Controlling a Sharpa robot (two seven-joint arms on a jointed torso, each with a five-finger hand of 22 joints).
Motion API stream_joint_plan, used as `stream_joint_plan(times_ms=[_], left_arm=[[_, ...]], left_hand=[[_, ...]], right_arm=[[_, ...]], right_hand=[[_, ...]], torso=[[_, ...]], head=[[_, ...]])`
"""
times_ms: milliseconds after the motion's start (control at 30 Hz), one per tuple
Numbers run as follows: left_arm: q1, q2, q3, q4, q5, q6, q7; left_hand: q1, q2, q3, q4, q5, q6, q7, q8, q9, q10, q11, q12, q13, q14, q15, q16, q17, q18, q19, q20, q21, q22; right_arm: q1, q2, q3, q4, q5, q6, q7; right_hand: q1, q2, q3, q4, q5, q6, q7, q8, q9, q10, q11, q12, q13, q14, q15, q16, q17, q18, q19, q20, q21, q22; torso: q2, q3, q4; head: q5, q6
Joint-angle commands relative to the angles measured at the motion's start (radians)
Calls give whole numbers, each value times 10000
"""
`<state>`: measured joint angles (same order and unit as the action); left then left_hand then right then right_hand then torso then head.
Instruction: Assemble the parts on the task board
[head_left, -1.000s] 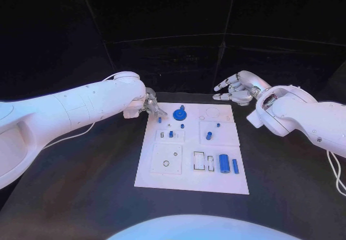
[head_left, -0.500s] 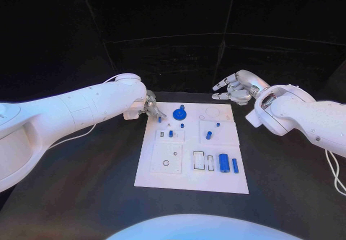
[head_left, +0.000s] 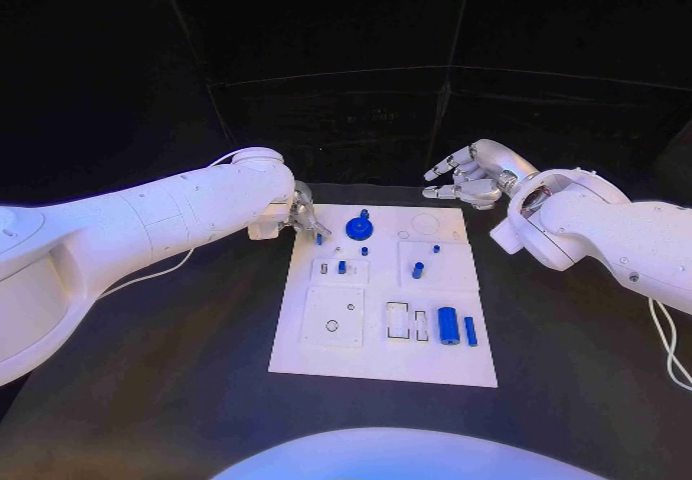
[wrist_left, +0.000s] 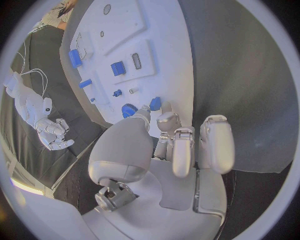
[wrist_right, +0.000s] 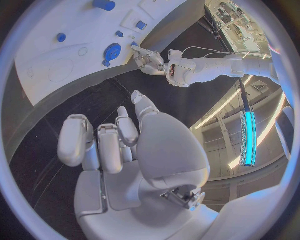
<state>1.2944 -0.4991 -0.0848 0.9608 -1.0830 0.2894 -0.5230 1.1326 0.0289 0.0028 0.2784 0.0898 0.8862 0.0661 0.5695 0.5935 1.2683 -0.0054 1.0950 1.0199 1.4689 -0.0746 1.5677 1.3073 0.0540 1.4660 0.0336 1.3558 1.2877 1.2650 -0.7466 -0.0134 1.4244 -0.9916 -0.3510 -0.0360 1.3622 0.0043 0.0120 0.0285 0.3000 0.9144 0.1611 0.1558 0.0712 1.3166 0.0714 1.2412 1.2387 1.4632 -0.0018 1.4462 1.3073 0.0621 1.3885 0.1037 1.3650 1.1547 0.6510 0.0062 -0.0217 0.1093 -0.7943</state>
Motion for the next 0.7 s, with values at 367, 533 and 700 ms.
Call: stream_joint_plan(times_ms=[367,533,700], left_arm=[[11,46,4,-38,-52,97,95],[10,62,4,-81,-23,128,132],[10,56,3,-70,64,103,187]], left_hand=[[773,269,108,-363,67,92,-3,-123,-60,-45,-12,8,-42,1018,56,31,2635,88,40,58,-45,26],[1318,537,437,-654,72,70,-42,-165,-89,-64,-48,-8,-67,1018,32,31,2635,92,37,44,-60,24],[2291,806,1288,-1314,127,-25,-109,-243,-131,-122,-115,-78,-119,1018,-26,31,2635,97,31,-7,-82,17]], right_arm=[[19,32,8,-18,-23,35,69],[19,34,8,-20,-23,39,65],[19,34,8,-20,-23,47,61]], right_hand=[[10,32,-33,5,21,-64,-13,48,-16,-24,-17,-45,6,610,-73,-57,476,192,-29,-53,-39,-1],[22,37,-30,1,37,-65,-13,51,-16,-20,-17,-39,12,611,-74,-59,475,193,-29,-54,-43,-6],[22,37,-30,1,37,-65,-13,51,-16,-20,-17,-39,12,611,-74,-59,475,193,-29,-54,-43,-6]], torso=[[5,5,-4],[5,-2,-4],[0,-2,-10]], head=[[21,-31],[16,-48],[11,-65]])
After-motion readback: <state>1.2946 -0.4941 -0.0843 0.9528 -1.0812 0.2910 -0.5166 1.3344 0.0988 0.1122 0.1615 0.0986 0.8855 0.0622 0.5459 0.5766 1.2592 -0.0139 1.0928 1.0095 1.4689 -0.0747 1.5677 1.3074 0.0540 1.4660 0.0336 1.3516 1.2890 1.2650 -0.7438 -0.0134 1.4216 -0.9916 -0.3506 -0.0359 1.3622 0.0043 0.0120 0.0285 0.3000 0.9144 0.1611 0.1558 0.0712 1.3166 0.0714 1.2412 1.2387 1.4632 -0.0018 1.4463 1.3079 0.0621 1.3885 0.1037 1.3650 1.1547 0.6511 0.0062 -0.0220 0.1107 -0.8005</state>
